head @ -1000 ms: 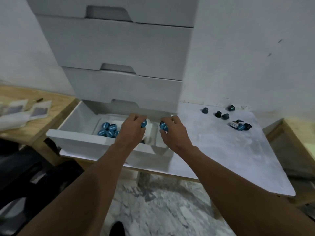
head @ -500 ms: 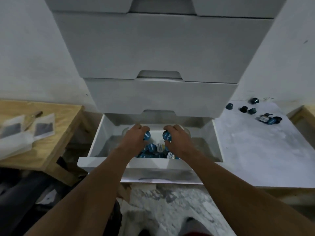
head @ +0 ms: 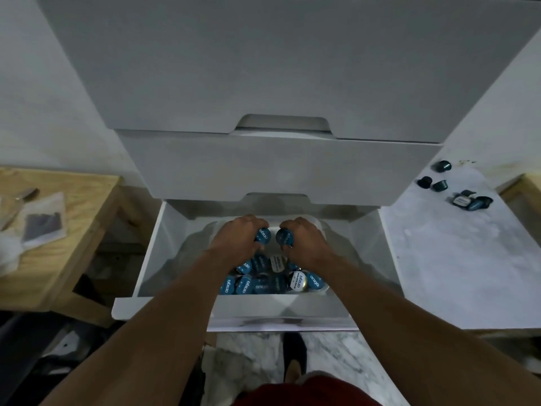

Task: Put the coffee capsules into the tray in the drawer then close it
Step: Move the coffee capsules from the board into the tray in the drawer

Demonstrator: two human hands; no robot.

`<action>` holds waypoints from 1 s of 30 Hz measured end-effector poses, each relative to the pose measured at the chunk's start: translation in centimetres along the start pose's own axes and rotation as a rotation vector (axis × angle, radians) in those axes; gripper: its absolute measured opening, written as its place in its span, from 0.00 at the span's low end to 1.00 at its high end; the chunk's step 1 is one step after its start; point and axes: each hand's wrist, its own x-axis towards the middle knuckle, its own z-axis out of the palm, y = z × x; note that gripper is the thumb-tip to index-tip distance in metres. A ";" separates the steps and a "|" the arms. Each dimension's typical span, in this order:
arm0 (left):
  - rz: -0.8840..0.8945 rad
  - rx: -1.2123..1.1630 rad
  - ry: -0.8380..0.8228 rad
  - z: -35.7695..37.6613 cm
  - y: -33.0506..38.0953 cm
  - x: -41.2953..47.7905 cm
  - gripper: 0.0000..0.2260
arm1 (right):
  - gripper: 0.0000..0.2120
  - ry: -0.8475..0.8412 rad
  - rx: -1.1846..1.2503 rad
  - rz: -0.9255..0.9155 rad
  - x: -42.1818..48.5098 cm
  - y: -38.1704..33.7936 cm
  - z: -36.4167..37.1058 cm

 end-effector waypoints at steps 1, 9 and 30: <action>0.003 -0.007 -0.022 0.1 -0.1 0.3 0.23 | 0.23 -0.014 -0.004 0.004 0.2 0.1 0.0; 0.009 0.043 -0.091 1.1 -0.8 1.7 0.23 | 0.17 -0.054 -0.052 0.006 1.1 0.2 0.3; 0.058 0.081 -0.194 2.0 -1.8 3.1 0.25 | 0.19 -0.090 -0.012 0.029 1.8 0.8 0.0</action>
